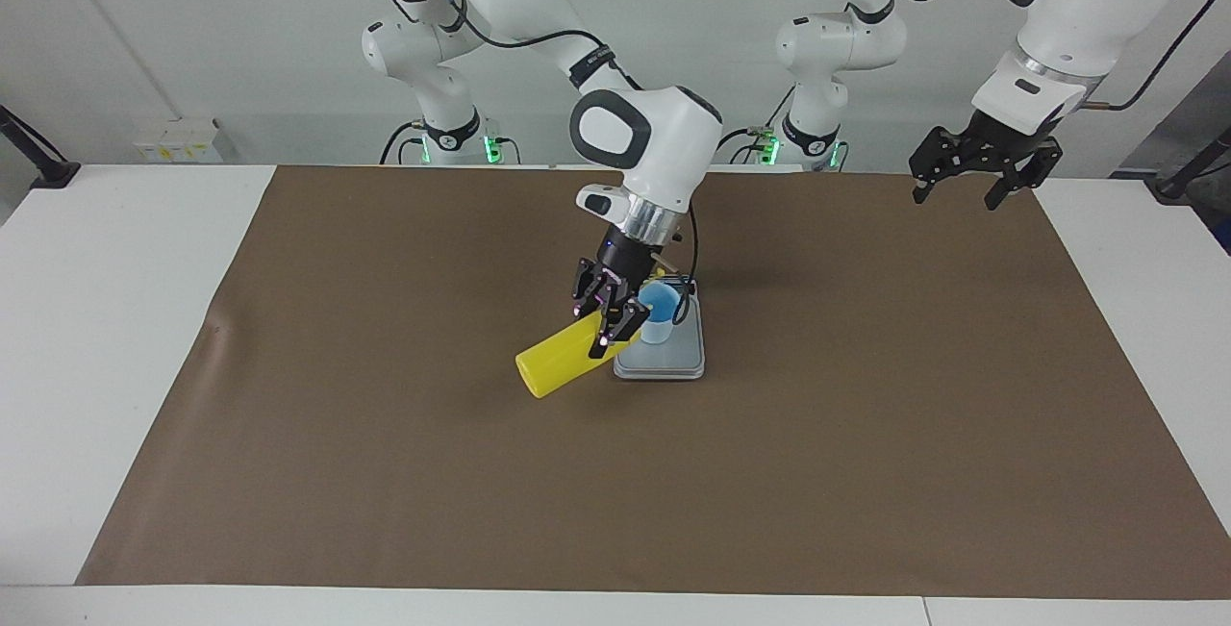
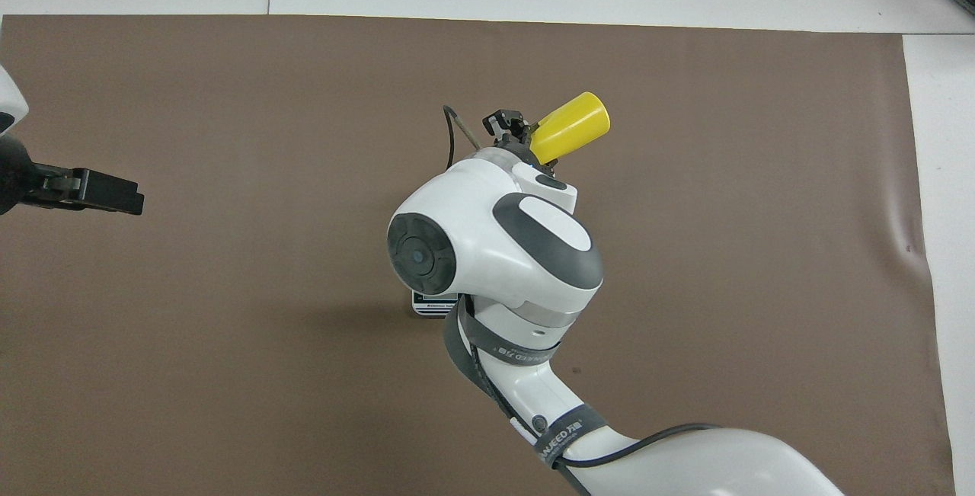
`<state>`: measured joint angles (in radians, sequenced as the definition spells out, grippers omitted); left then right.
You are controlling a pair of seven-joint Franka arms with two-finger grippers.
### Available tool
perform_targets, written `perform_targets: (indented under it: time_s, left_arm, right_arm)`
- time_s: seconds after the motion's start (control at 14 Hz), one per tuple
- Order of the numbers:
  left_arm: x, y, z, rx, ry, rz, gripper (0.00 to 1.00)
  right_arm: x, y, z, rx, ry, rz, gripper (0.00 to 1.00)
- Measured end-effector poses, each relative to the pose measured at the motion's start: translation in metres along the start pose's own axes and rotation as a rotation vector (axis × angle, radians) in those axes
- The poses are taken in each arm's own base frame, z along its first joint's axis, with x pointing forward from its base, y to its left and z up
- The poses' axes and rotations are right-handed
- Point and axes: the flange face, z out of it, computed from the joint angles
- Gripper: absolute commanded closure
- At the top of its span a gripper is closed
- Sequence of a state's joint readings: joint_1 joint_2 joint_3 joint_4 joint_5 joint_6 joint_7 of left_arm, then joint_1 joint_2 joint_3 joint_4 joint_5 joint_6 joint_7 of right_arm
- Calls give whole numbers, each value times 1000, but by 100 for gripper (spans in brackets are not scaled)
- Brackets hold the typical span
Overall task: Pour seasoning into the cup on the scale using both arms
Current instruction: 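Carry the bottle back and set it upright on the table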
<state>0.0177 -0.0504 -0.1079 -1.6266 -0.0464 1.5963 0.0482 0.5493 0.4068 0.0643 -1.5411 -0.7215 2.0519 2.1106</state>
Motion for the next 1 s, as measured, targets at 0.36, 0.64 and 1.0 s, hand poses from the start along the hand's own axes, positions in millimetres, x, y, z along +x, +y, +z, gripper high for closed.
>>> perform_targets:
  time_s: [0.36,0.64,1.0]
  left_arm:
    - [0,0,0,0,0,0,0]
    - [0,1,1,2,-2,2,0]
    - [-1,-7,2,42,-6,-17,0]
  right_arm:
    - [83,-6,-17,-105,-289,276,100]
    - [135,-5,-12,-161,-447,430,100]
    - [234,14,26,-196,-774,540,100]
